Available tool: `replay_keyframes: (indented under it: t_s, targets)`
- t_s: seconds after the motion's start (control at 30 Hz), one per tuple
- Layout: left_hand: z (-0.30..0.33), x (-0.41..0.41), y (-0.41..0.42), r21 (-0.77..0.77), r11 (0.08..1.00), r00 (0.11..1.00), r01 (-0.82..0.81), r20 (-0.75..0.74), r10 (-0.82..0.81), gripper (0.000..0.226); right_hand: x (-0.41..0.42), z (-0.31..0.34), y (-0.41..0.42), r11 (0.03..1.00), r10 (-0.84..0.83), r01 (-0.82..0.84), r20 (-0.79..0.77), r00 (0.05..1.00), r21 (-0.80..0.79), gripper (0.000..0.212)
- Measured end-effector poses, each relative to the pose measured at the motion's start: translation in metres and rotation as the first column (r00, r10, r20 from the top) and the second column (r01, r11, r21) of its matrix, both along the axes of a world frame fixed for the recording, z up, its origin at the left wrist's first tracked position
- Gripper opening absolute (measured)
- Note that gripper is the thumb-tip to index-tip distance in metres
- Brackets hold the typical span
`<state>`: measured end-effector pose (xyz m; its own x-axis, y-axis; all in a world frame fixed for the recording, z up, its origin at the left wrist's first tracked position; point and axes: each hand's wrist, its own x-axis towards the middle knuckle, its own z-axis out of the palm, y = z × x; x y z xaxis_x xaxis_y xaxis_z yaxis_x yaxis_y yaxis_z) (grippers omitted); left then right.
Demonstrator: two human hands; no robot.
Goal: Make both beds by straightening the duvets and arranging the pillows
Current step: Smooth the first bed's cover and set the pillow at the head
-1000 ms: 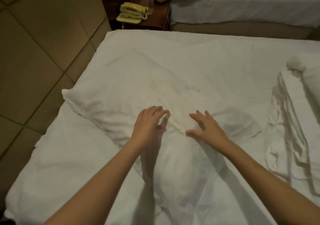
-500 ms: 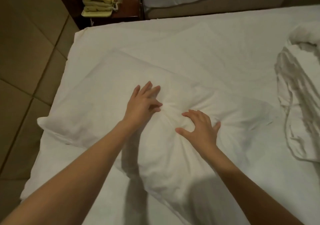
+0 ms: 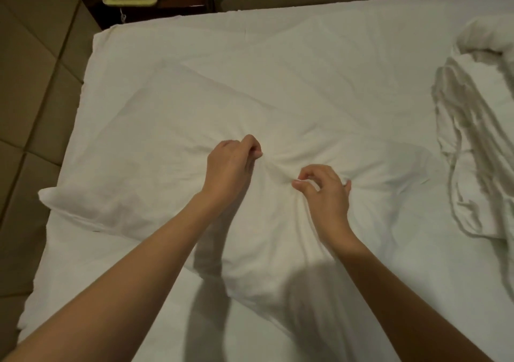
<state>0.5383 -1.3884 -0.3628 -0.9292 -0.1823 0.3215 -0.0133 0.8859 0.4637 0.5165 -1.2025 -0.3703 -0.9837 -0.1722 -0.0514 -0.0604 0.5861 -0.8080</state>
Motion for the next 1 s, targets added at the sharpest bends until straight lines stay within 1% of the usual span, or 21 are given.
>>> replay_keyframes:
  t_s: [0.07,0.17,0.27,0.37,0.43,0.53,0.6,0.67,0.77,0.9,1.0]
  targets:
    - [0.015,-0.004,-0.002,0.027,1.0,1.0,-0.012,0.015,0.012,0.013,-0.003,0.018,0.0,0.992,-0.007,0.015,0.062,0.998,-0.128,0.018]
    - [0.043,-0.009,-0.001,0.104,0.993,0.997,-0.057,0.061,0.051,0.013,-0.01,0.05,-0.005,0.978,-0.032,0.054,0.107,0.994,-0.203,0.017]
    - [0.076,-0.02,-0.005,0.158,0.981,0.992,-0.11,0.087,0.097,0.013,-0.024,0.083,-0.012,0.965,-0.011,0.03,0.075,0.997,-0.261,0.018]
    - [0.107,-0.039,-0.014,0.179,0.969,0.984,-0.169,0.08,0.157,0.012,-0.046,0.117,-0.025,0.929,0.017,-0.006,0.025,1.0,-0.369,0.019]
    - [0.126,-0.056,-0.02,0.207,0.953,0.974,-0.223,0.076,0.211,0.012,-0.062,0.138,-0.034,0.916,0.039,-0.034,0.005,0.999,-0.399,0.017]
    - [0.154,-0.084,-0.021,0.295,0.904,0.951,-0.309,0.069,0.302,0.012,-0.093,0.168,-0.042,0.915,0.073,-0.082,-0.038,0.997,-0.395,0.016]
    - [0.174,-0.103,-0.018,0.314,0.893,0.945,-0.322,0.05,0.323,0.011,-0.116,0.186,-0.043,0.915,0.078,-0.1,-0.072,0.994,-0.391,0.017]
    - [0.194,-0.124,-0.016,0.303,0.897,0.944,-0.321,0.031,0.327,0.011,-0.14,0.203,-0.041,0.918,0.077,-0.113,-0.108,0.991,-0.381,0.02]
    - [0.225,-0.162,-0.016,0.242,0.917,0.943,-0.318,-0.016,0.332,0.009,-0.179,0.229,-0.041,0.921,0.074,-0.128,-0.159,0.985,-0.367,0.023]
    - [0.272,-0.232,-0.025,0.219,0.921,0.931,-0.322,-0.105,0.35,0.013,-0.256,0.269,-0.054,0.954,0.083,-0.164,-0.301,0.95,-0.252,0.024]
    - [0.292,-0.29,-0.036,0.207,0.91,0.908,-0.36,-0.148,0.393,0.015,-0.325,0.293,-0.066,0.976,0.131,-0.189,-0.399,0.907,-0.108,0.016]
